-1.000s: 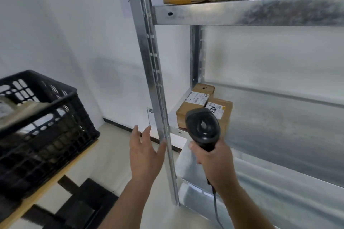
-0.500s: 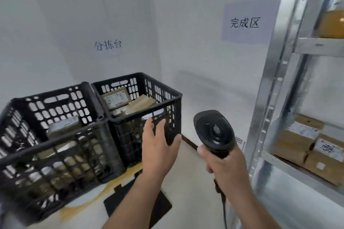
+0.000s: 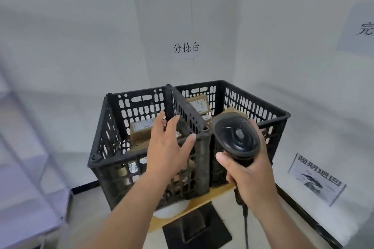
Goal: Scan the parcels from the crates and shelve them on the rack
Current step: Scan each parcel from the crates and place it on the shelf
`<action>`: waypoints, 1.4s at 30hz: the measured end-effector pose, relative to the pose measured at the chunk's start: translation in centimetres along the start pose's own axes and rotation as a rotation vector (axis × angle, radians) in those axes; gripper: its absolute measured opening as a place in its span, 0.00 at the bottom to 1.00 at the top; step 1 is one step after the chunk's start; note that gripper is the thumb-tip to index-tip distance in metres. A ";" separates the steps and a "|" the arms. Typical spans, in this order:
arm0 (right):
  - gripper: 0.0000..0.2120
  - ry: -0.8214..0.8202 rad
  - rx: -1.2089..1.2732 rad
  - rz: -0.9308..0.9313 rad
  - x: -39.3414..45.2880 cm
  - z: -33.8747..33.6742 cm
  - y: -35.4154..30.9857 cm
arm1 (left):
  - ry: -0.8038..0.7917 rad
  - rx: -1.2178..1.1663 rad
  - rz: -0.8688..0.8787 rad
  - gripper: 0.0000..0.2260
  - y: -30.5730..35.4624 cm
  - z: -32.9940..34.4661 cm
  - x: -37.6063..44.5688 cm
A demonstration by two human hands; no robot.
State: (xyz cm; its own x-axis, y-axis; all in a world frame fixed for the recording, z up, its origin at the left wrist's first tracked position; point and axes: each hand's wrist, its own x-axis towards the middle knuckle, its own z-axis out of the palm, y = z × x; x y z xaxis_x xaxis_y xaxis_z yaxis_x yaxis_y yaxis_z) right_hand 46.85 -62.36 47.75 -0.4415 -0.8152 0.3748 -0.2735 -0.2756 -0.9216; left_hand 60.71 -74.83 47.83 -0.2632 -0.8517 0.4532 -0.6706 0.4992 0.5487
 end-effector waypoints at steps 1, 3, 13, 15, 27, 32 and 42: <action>0.42 -0.009 -0.004 -0.006 0.6 0.5 0.0 | 0.010 0.004 -0.008 0.30 -0.7 -0.6 0.7; 0.41 -0.025 -0.012 -0.015 2.2 1.2 -0.2 | 0.014 0.009 -0.026 0.29 -1.9 -1.6 2.3; 0.35 -0.148 0.096 -0.032 8.7 2.2 0.5 | -0.033 0.214 -0.103 0.26 -5.6 -2.2 10.6; 0.35 -0.188 0.137 -0.043 10.2 2.8 0.6 | -0.099 0.262 -0.120 0.26 -6.5 -1.3 11.9; 0.30 -0.394 0.166 0.008 20.3 7.9 0.8 | -0.514 0.407 -0.244 0.31 -14.2 3.1 18.7; 0.22 -0.433 0.175 0.088 22.8 9.9 2.8 | -0.733 0.383 -0.302 0.30 -18.4 6.5 19.9; 0.25 -0.400 0.169 0.086 26.3 12.8 5.8 | -1.005 0.458 -0.336 0.37 -26.8 12.6 21.1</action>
State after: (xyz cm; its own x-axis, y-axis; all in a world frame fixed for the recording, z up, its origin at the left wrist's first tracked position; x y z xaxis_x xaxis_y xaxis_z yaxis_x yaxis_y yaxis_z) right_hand 44.61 -91.88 50.96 -0.0817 -0.9627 0.2579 -0.0918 -0.2504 -0.9638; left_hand 64.36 -108.18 33.81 -0.3194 -0.7759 -0.5441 -0.9460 0.2942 0.1358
